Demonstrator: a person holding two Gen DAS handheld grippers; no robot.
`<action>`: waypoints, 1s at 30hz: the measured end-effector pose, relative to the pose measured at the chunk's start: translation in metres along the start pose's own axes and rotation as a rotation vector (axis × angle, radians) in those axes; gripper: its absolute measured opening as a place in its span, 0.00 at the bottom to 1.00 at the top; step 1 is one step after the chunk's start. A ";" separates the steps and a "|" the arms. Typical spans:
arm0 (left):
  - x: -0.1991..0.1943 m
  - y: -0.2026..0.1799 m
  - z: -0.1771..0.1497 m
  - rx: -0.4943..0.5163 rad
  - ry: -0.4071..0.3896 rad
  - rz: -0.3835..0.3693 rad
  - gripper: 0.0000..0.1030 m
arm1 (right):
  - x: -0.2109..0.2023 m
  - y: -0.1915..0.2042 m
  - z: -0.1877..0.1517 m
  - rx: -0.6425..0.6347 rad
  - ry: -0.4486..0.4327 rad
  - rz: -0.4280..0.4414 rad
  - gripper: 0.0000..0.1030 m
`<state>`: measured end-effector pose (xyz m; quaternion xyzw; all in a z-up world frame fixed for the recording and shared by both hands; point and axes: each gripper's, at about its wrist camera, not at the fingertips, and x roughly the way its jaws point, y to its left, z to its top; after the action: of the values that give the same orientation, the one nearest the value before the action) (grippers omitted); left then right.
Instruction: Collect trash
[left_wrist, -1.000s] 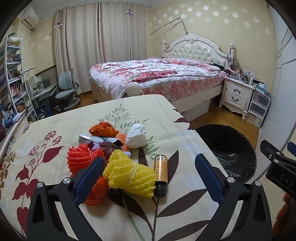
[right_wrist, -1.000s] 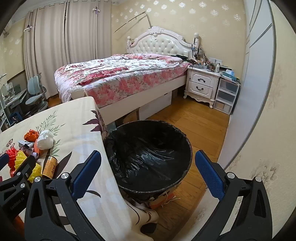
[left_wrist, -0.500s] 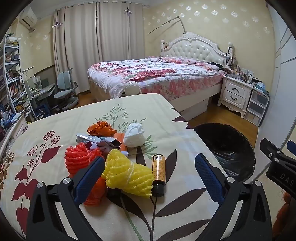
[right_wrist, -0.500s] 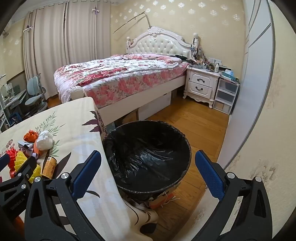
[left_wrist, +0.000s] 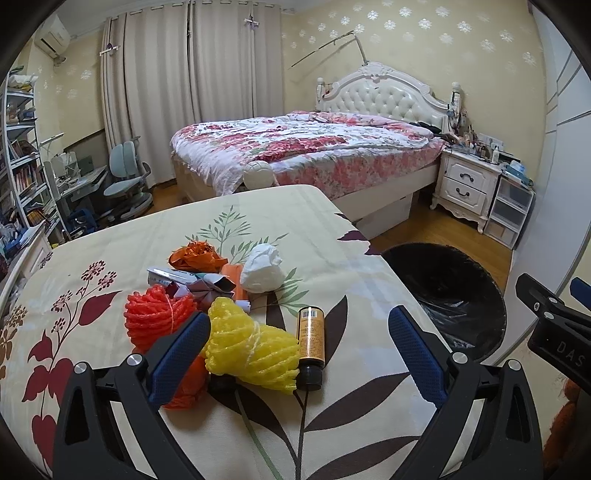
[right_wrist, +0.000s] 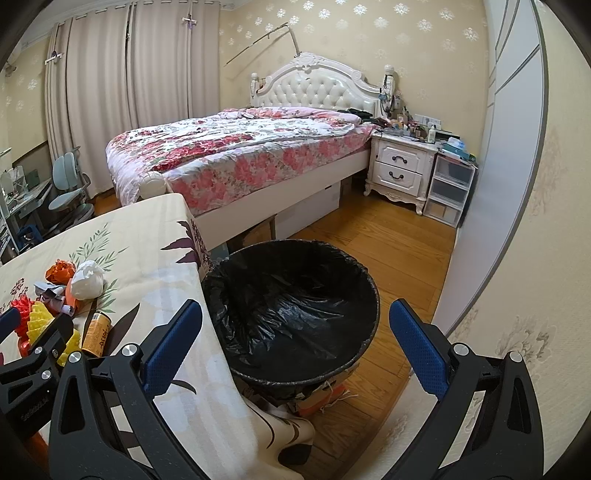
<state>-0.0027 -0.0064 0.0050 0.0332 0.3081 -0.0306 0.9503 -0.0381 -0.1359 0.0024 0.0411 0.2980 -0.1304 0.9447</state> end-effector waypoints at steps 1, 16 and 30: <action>0.000 0.000 0.000 0.001 0.000 -0.002 0.93 | 0.000 0.000 0.000 0.000 0.000 0.000 0.96; -0.013 0.011 0.005 0.008 -0.014 -0.003 0.86 | -0.004 -0.002 0.003 -0.008 0.005 0.022 0.96; -0.031 0.096 -0.021 -0.080 0.017 0.119 0.82 | -0.011 0.060 -0.014 -0.095 0.054 0.174 0.80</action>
<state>-0.0325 0.0923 0.0110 0.0138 0.3145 0.0384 0.9484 -0.0383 -0.0737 -0.0023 0.0256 0.3243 -0.0324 0.9450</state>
